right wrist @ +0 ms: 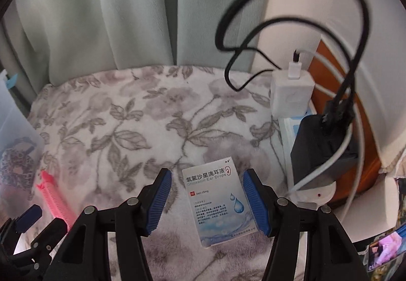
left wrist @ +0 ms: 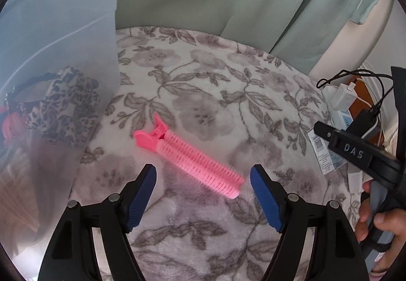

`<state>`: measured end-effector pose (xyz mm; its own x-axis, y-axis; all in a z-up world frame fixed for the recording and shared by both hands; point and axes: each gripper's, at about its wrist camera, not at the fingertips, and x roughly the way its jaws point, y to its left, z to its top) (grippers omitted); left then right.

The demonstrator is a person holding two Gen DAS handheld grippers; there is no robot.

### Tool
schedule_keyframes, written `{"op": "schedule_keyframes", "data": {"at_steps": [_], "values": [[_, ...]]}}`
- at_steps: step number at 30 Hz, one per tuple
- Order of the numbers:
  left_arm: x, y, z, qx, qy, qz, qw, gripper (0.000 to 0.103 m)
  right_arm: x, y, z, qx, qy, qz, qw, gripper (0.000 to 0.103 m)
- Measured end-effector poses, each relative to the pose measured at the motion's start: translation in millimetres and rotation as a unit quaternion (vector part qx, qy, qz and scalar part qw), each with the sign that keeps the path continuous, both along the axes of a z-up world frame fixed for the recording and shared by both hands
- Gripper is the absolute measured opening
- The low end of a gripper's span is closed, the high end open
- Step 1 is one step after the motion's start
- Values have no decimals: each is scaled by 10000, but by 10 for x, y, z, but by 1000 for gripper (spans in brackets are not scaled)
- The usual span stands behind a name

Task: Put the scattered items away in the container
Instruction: 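Grasp the pink hair roller clip with the left tool while the right tool grasps the ear drops box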

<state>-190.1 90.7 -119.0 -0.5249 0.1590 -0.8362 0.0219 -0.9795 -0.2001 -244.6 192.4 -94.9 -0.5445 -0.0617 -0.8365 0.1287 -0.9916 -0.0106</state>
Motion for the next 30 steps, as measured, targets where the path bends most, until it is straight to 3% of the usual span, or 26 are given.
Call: {"op": "schedule_keyframes", "data": {"at_steps": [6,15,24,30], "values": [[-72,125,-123,-540,-164,-51,9984,77,-55,95,-132,-233,-292,-105,9992,63],[21,-69,-111,-154,-188,-19,9997,77,203,76,-129,-516,-558,143,9970,63],[200,-315,-64,127,-364,0,9993,77,549,154,-116,-919,-680,7,9934,63],[274,-343,-24,-33,-387,78,9992,77,671,225,-148,-996,-623,-70,9931,63]]}}
